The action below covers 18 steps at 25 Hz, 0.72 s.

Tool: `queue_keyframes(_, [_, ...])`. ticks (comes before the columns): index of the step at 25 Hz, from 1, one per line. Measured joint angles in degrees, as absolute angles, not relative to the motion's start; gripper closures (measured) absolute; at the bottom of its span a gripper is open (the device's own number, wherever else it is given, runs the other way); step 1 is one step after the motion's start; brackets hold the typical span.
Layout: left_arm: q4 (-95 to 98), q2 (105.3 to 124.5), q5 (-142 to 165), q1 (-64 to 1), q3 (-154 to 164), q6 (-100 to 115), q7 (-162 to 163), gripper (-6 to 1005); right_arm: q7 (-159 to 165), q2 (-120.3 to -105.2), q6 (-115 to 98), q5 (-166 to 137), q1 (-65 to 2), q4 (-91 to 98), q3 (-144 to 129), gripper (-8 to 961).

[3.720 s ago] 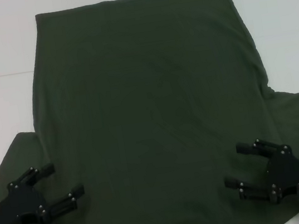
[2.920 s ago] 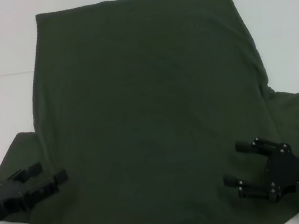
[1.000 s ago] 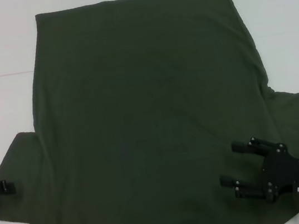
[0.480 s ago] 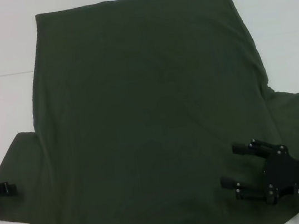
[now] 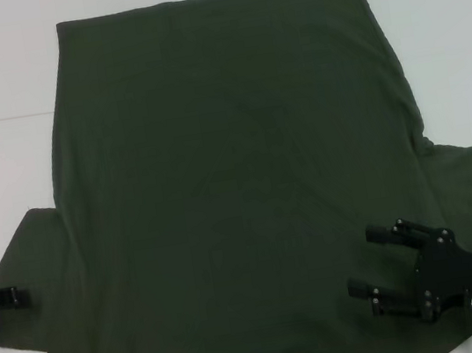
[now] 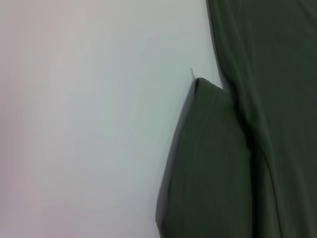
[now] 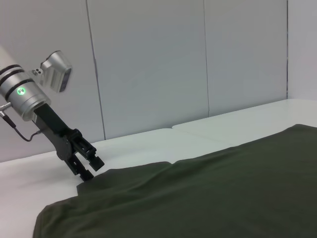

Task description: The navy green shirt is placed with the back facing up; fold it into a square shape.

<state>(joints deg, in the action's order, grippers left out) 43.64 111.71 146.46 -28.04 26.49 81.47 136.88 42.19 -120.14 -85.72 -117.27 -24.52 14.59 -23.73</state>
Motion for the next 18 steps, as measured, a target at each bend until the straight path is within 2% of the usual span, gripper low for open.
queue_keyframes(18, [40.8, 112.15, 146.02, -29.85, 26.55, 81.59, 136.62, 58, 42.19, -120.14, -85.95, -117.28, -24.52, 14.59, -23.73, 101])
